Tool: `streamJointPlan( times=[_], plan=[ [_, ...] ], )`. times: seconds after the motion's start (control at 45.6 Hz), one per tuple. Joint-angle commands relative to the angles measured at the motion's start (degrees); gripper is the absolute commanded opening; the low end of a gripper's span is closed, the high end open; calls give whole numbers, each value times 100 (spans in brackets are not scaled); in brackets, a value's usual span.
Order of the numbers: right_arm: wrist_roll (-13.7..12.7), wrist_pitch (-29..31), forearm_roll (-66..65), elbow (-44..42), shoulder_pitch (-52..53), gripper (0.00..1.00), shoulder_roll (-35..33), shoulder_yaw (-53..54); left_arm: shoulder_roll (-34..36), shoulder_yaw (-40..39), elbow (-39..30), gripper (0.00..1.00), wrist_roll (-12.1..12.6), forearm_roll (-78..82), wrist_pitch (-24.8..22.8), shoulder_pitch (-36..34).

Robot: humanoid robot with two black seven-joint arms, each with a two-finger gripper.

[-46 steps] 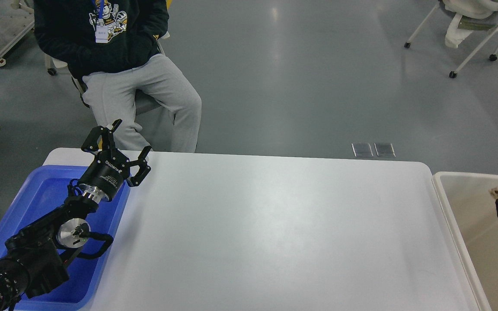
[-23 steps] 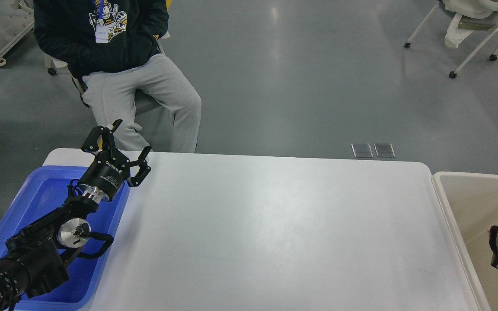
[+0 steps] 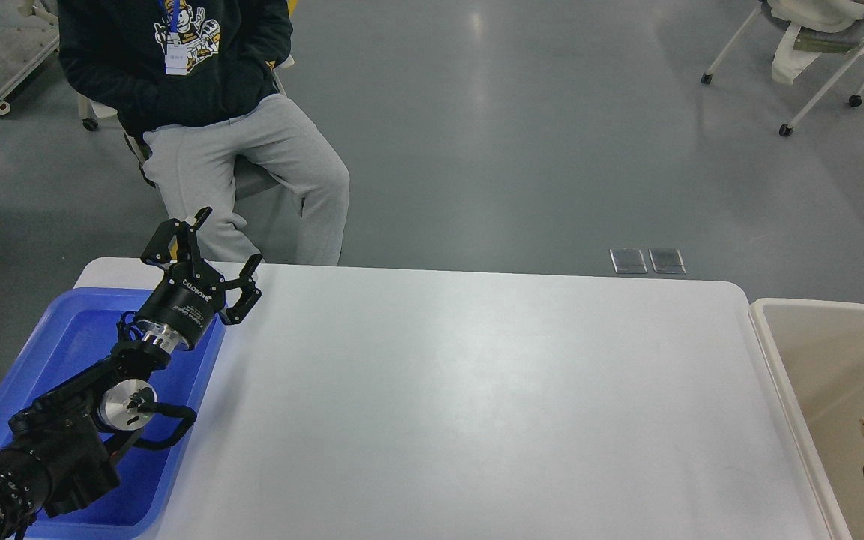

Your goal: Tidy desktop

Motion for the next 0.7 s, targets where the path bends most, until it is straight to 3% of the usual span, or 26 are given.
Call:
streamJointPlan(
  times=[0.0, 0.439, 0.68],
  plan=[
    [43, 46, -18, -15, -20, 100, -17, 36, 0, 9, 0, 100, 0, 0, 0, 0],
    [52, 99, -537, 38, 226, 100, -26, 88, 0, 0, 0, 100, 0, 0, 0, -9],
    [70, 1548, -501, 46, 534, 100, -394, 711, 0, 9, 0, 100, 0, 0, 0, -9]
  ],
)
